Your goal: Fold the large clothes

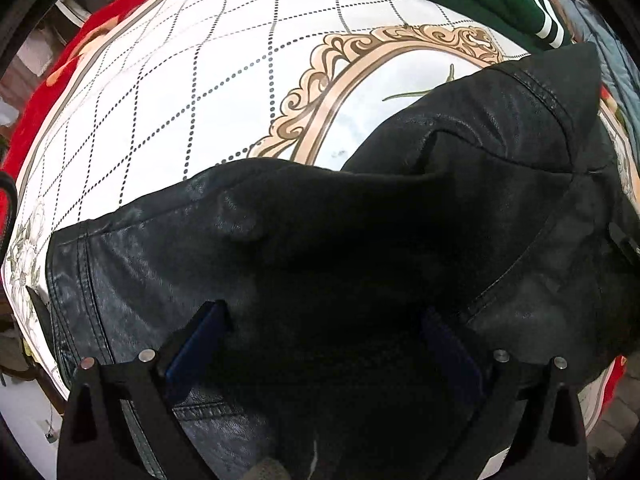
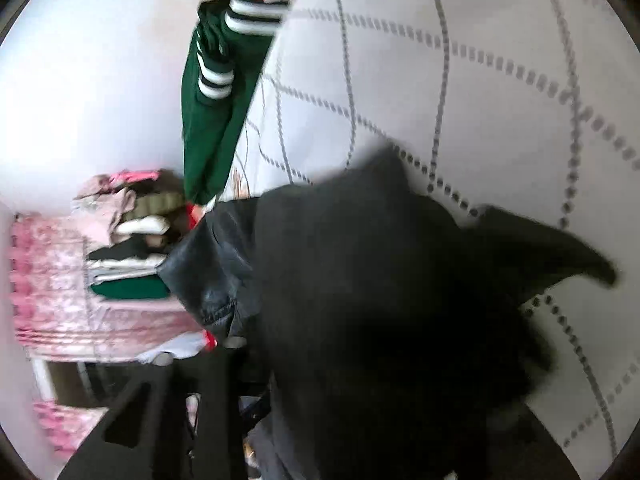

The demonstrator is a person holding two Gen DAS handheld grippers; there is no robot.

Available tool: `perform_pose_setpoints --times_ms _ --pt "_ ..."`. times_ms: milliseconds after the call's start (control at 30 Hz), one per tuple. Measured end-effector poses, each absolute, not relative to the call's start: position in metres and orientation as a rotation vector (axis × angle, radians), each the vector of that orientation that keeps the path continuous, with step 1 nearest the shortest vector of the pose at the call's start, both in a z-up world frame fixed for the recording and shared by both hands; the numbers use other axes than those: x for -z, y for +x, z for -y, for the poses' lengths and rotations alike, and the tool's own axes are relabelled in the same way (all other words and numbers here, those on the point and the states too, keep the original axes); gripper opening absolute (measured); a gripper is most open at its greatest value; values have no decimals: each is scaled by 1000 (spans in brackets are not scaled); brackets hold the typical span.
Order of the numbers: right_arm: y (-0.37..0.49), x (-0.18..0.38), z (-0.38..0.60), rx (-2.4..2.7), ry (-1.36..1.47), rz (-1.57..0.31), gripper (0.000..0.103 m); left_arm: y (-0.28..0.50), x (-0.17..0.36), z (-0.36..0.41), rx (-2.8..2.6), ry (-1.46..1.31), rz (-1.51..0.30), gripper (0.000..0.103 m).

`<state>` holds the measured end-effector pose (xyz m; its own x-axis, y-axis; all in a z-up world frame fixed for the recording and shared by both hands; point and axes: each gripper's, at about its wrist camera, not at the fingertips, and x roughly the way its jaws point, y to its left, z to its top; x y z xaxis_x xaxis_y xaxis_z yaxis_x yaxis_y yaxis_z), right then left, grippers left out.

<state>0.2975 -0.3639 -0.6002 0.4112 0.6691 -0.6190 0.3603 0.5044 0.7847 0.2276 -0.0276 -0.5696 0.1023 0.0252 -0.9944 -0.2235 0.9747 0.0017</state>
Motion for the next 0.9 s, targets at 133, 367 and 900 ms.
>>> perform_pose_setpoints --times_ms 133,367,900 --pt "284 559 356 -223 1073 -1130 19 237 567 37 -159 -116 -1462 103" --pt "249 482 357 -189 1054 -1048 17 261 570 77 -34 -104 -1457 103" --pt "240 423 305 -249 788 -1073 17 273 561 72 -9 -194 -1414 103"
